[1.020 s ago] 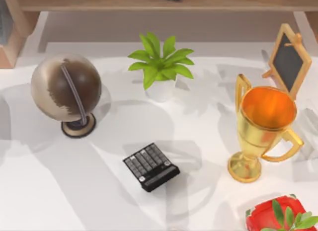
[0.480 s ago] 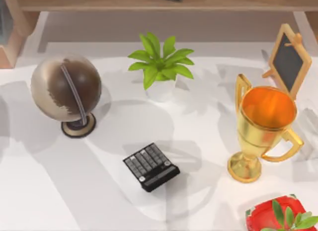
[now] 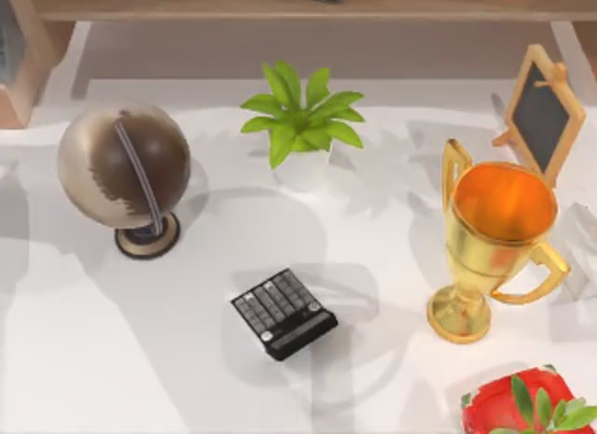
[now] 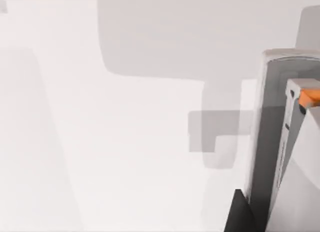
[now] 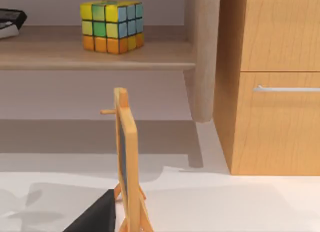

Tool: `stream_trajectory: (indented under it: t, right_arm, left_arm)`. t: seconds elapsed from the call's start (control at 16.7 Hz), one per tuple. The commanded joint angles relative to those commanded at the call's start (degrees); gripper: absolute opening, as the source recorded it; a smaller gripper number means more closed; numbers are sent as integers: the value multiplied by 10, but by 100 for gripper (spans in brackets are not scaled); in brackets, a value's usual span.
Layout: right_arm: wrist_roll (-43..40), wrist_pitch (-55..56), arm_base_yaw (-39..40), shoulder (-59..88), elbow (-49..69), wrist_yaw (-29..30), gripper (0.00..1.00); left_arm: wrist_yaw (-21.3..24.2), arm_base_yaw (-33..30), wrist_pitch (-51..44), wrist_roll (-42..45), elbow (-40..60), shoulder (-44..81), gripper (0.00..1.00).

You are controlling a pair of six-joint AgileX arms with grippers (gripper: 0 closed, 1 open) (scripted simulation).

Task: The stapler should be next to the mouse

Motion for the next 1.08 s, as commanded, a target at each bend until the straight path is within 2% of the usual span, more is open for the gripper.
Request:
stream_trajectory:
  t: [0.42, 1.08]
  right_arm:
    - [0, 0, 0, 0, 0, 0, 100]
    - [0, 0, 0, 0, 0, 0, 100]
  left_arm:
    - [-5, 3, 25, -2, -7, -7, 0]
    - [-32, 42, 8, -35, -39, 30, 0]
